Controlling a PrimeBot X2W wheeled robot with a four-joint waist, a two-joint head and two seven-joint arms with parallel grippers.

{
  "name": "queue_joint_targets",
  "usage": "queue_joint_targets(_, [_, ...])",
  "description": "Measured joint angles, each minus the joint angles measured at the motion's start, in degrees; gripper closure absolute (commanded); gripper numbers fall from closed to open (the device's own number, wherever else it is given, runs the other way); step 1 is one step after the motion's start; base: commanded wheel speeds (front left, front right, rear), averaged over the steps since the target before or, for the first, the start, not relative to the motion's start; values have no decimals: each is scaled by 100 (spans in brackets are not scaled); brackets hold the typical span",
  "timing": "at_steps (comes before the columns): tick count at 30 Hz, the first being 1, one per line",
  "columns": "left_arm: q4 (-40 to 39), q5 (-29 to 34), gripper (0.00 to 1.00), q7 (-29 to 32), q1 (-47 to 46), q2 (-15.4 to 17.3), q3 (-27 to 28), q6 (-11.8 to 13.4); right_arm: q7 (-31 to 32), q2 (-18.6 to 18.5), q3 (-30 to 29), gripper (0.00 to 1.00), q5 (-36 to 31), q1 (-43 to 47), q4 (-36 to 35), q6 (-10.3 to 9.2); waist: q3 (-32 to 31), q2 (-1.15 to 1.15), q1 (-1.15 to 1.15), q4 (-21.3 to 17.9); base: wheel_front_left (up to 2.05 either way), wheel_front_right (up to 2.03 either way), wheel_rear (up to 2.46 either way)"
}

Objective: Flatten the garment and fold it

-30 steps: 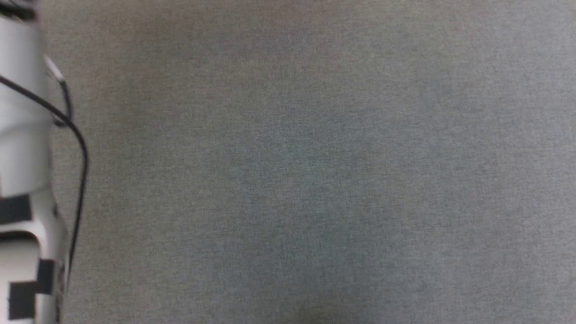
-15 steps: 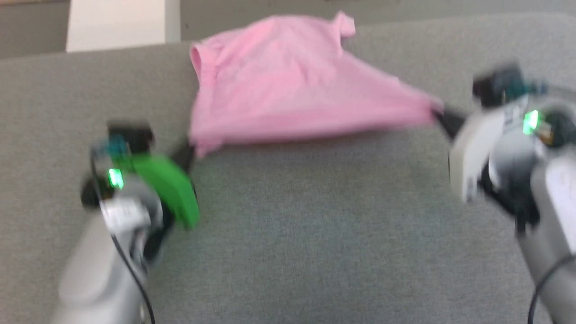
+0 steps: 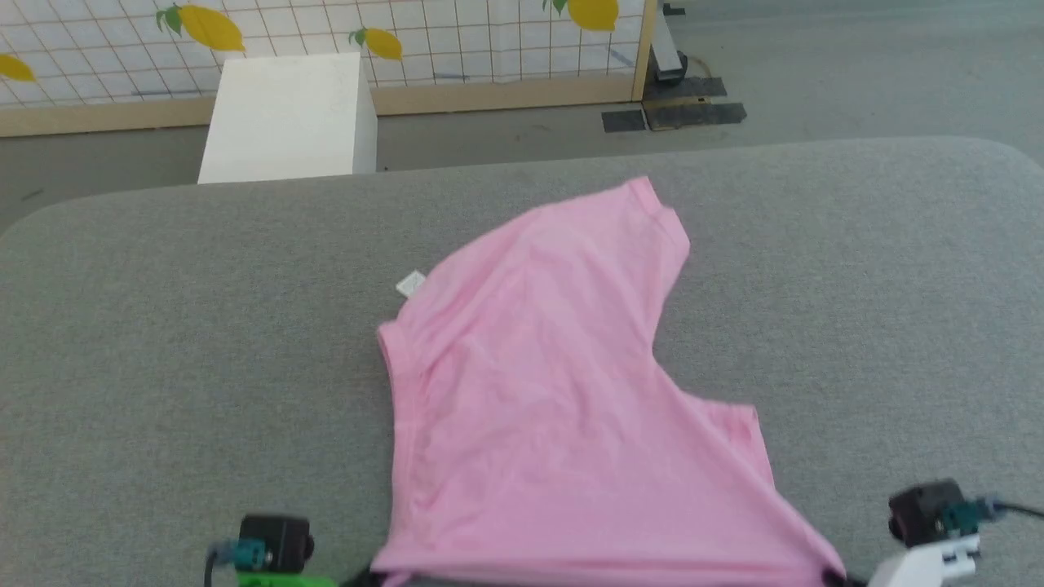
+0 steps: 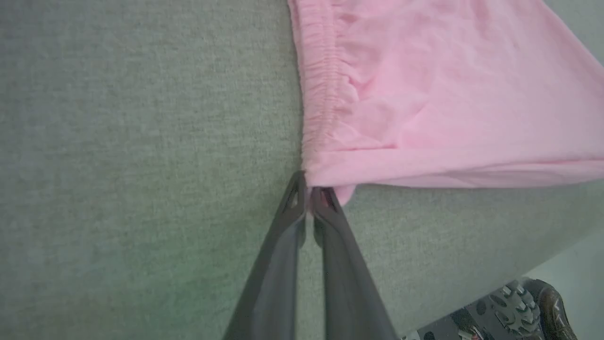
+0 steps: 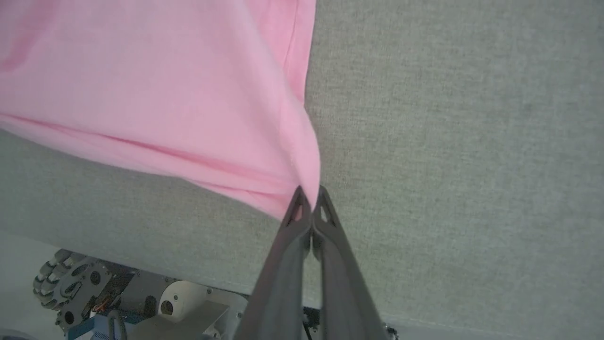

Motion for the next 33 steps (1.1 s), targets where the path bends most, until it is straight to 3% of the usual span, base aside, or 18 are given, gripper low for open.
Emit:
queue_joint_targets(7, [-1053, -156, 100, 560, 1016, 237, -21, 403, 811, 476, -550, 100, -109, 1083, -834, 1, -57, 0, 0, 88, 0, 0, 0])
queue_joint_targets(10, [-1356, -151, 100, 333, 983, 153, 41, 419, 635, 495, -648, 100, -127, 1015, -1258, 0, -77, 0, 0, 148, 0, 0, 0])
queue_joint_targets(14, [-1317, -22, 100, -29, 534, -33, 18, 361, 65, 402, -652, 100, -392, 221, -1356, 0, -98, 0, 0, 228, 0, 0, 0])
queue_joint_targets(23, [-331, 292, 100, -443, -1052, -524, -112, 205, -542, -149, -154, 100, -592, -2076, 197, 0, 0, 0, 0, 514, 0, 0, 0])
queue_joint_targets(33, [780, 405, 100, -795, -2431, -1056, -127, 192, -1154, -597, 608, 100, -648, -4489, 2330, -1, 696, 0, 0, 798, 0, 0, 0])
